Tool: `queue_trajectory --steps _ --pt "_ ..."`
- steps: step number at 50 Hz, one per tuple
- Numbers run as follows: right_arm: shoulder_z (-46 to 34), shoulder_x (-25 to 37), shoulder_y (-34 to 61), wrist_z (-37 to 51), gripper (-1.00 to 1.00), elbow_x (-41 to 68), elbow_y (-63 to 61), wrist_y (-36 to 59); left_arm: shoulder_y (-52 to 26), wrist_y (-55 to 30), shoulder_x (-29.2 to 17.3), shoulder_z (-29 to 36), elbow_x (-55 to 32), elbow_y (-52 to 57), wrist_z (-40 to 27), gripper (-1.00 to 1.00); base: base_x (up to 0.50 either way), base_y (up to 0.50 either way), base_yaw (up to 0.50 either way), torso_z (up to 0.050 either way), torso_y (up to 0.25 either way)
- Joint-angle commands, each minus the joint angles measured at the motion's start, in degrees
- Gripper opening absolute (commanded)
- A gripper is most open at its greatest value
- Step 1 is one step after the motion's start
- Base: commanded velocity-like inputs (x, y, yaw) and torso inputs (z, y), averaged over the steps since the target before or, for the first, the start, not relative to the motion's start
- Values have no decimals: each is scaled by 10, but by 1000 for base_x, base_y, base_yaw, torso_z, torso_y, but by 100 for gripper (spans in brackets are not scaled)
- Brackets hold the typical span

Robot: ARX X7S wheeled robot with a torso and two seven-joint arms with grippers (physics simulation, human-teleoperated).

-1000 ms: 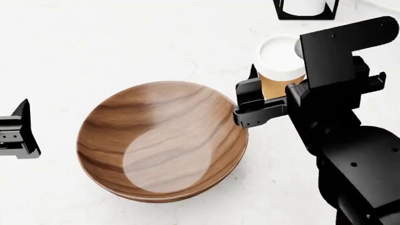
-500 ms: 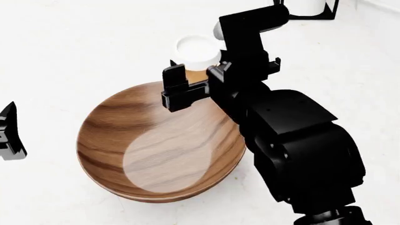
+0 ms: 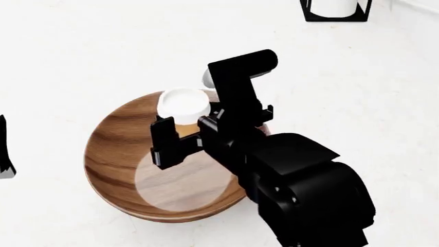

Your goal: Place the cup inside the bowl on the dining table and move the bowl to any counter.

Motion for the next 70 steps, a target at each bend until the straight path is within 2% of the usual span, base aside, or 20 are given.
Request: queue_trajectory --steps 1,17,18,29,42,51,53,55,59,70 --pt "-5 -6 -25 -13 -100 1 5 1 0 2 -2 -5 -4 -4 1 100 0 0 0 0 0" --pt "-12 -7 -16 -6 -100 -1 12 1 0 2 -3 -6 -9 -5 -2 100 0 0 0 0 0" --pt "-13 -7 -15 -7 100 -1 12 1 0 1 -3 -6 -9 -5 -3 100 0 0 0 0 0" --pt "-9 -4 -19 -1 100 6 -4 0 0 1 -5 -5 -12 -5 -4 100 0 0 0 0 0" --pt "27 24 -6 43 100 16 -82 2 -1 -5 -8 -4 -17 -6 -7 100 0 0 0 0 0" --pt "88 72 -63 120 100 56 -199 49 0 -1 -10 -1 -19 -7 -7 100 0 0 0 0 0" --pt "112 83 -82 145 100 71 -235 63 11 35 -28 5 -9 -34 16 100 0 0 0 0 0" --pt "132 94 -96 164 100 84 -260 75 -3 7 14 57 7 7 -40 100 0 0 0 0 0" --pt "217 102 -149 217 100 141 -311 96 11 0 52 61 6 36 -69 100 0 0 0 0 0" --pt "283 115 -217 279 100 190 -360 125 20 17 49 48 -2 11 -53 100 0 0 0 0 0"
